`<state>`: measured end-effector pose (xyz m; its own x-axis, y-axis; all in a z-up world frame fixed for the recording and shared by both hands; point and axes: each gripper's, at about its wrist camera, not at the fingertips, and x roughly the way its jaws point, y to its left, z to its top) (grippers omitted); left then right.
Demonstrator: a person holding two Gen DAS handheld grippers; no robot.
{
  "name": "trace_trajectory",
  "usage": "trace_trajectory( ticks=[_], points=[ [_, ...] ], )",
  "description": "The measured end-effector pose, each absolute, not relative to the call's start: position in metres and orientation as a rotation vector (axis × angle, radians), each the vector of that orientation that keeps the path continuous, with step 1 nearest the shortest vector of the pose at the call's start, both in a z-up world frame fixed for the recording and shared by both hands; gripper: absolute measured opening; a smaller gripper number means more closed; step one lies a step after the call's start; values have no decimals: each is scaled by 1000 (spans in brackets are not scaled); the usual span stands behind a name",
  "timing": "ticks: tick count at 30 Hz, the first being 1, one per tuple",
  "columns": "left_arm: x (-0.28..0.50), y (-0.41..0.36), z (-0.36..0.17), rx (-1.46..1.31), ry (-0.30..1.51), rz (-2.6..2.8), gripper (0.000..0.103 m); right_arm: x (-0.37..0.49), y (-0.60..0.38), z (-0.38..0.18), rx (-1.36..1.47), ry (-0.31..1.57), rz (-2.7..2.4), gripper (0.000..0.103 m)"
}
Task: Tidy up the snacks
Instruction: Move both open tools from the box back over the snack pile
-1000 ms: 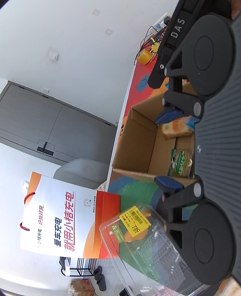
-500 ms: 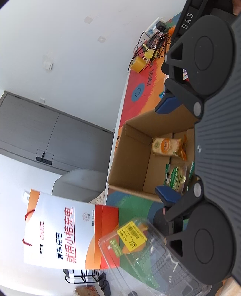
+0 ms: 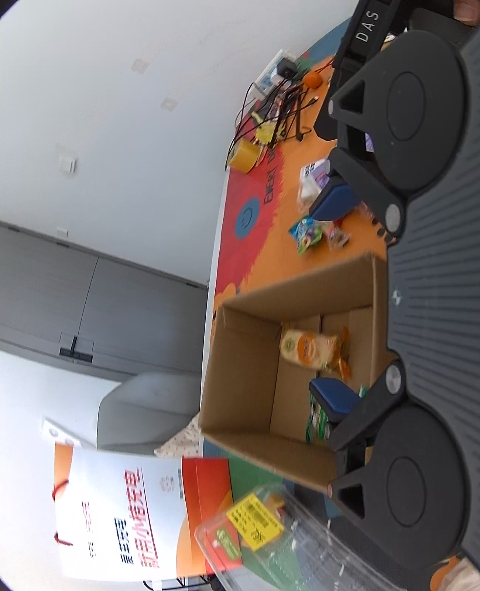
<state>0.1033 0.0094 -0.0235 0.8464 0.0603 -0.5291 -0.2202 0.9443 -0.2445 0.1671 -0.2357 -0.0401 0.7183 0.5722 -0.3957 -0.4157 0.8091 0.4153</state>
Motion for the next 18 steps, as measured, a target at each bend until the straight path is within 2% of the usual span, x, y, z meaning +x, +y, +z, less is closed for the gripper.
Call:
trace_trajectory(
  ticks=[6,8,18],
  points=[
    [110,-14,-24,-286,558,101,92,167,-262,-42,317,530,513,86],
    [112,-21,-24,-280,565,84,92,166,-271,-43,314,529,493,93],
    [125,-57,-27,-254,591,19,92,169,-318,-50,356,523,420,97]
  ],
)
